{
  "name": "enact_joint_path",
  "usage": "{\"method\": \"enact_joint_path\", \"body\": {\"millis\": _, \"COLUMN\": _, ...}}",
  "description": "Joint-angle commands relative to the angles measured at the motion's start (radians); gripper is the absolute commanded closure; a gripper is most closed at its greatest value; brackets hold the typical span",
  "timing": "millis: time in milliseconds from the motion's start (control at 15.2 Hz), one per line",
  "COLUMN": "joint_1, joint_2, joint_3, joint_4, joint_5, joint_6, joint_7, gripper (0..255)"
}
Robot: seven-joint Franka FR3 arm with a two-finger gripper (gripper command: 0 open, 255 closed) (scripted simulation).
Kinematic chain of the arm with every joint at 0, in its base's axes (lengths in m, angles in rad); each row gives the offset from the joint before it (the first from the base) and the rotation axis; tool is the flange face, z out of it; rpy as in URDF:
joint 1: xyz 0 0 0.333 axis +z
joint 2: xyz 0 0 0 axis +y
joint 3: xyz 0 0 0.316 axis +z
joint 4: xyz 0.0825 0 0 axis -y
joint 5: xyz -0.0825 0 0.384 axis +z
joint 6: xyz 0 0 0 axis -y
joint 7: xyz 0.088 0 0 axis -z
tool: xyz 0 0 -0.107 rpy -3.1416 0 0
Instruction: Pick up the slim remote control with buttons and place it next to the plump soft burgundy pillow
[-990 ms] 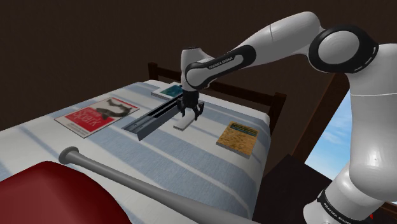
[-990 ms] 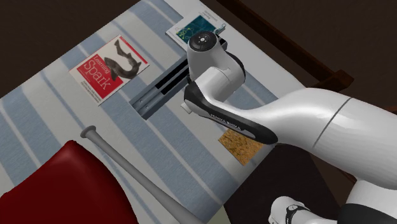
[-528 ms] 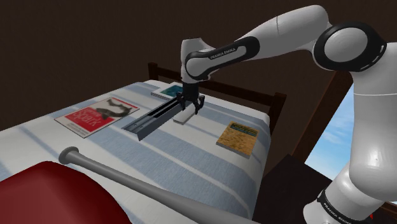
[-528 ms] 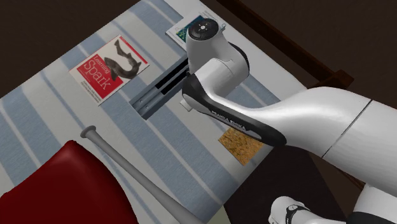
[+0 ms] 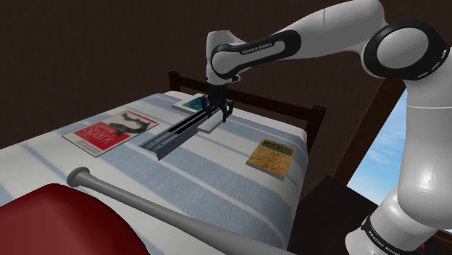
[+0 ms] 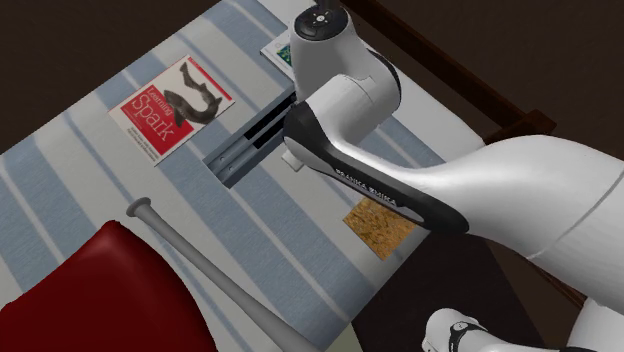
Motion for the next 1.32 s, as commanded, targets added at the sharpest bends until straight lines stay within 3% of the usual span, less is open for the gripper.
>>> {"method": "enact_joint_path", "body": {"millis": 0, "joint_1": 0.001, "joint_2": -0.006, "joint_3": 0.002, "joint_4": 0.022, "joint_5": 0.003, "joint_6": -0.028, "joint_7": -0.002, "gripper": 255}}
{"method": "enact_joint_path", "body": {"millis": 1056, "joint_1": 0.013, "joint_2": -0.023, "joint_3": 0.01, "joint_4": 0.214, "joint_5": 0.015, "joint_6": -0.234, "joint_7": -0.016, "gripper": 255}}
{"method": "enact_joint_path", "body": {"millis": 1254, "joint_1": 0.017, "joint_2": -0.086, "joint_3": 0.023, "joint_4": 0.126, "joint_5": 0.033, "joint_6": -0.208, "joint_7": 0.01, "gripper": 255}}
